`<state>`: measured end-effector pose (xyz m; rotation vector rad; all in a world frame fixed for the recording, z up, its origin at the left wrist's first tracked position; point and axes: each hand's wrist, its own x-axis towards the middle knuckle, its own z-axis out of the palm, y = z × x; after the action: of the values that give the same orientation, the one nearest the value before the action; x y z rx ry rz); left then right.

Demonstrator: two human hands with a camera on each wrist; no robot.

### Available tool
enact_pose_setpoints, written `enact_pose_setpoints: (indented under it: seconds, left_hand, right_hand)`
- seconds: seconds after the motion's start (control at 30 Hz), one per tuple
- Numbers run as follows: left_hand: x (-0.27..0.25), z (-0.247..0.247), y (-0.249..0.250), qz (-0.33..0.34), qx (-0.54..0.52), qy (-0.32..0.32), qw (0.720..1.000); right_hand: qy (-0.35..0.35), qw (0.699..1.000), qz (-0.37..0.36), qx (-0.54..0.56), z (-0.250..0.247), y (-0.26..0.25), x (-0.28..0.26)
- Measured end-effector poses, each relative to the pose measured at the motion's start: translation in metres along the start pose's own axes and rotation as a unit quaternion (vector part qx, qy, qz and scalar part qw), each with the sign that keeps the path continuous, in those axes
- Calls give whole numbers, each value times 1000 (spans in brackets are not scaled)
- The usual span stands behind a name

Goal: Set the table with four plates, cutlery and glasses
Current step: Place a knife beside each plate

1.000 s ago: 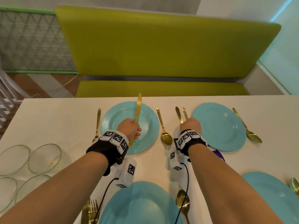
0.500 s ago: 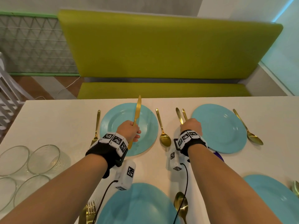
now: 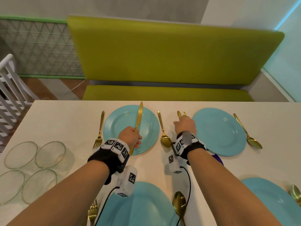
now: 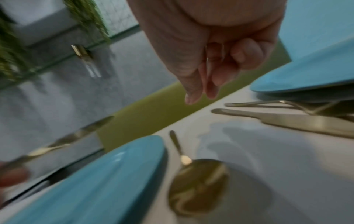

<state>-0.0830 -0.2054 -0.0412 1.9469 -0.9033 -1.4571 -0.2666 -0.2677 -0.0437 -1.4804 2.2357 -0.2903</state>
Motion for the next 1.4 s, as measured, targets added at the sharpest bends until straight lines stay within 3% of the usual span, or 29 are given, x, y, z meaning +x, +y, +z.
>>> enact_pose_setpoints:
  seconds: [0.1, 0.23, 0.4, 0.8, 1.07, 1.13, 1.2, 1.3, 1.4]
  left_hand:
    - [-7, -6, -1, 2, 12, 16, 1000]
    - [-19, -17, -1, 17, 42, -1, 999]
    - [-37, -40, -9, 44, 70, -49, 995]
    - [-103, -134, -54, 111, 210, -112, 965]
    - [-118, -175, -75, 124, 229, -147, 954]
    - [-117, -184, -73, 148, 254, -126, 948]
    - [-114, -196, -66, 192, 268, -63, 942]
    - [-105, -218, -54, 215, 187, 20, 958]
    - [-92, -237, -43, 202, 136, 56, 968]
  right_hand:
    - [-31, 992, -122, 10, -1, -19, -29]
    - [-61, 959, -273, -41, 2, -36, -77]
    - [-88, 921, -355, -133, 8, -47, -128]
    - [-90, 921, -340, -167, 32, -91, -253]
    - [-120, 915, -332, -196, 39, -119, -292]
    - [-124, 920, -321, -187, 42, -124, -291]
    - [-118, 930, -298, -178, 43, -129, -284]
    - [-93, 964, -219, -123, 45, -137, -265]
    - [-73, 985, -146, -47, 53, -148, -242]
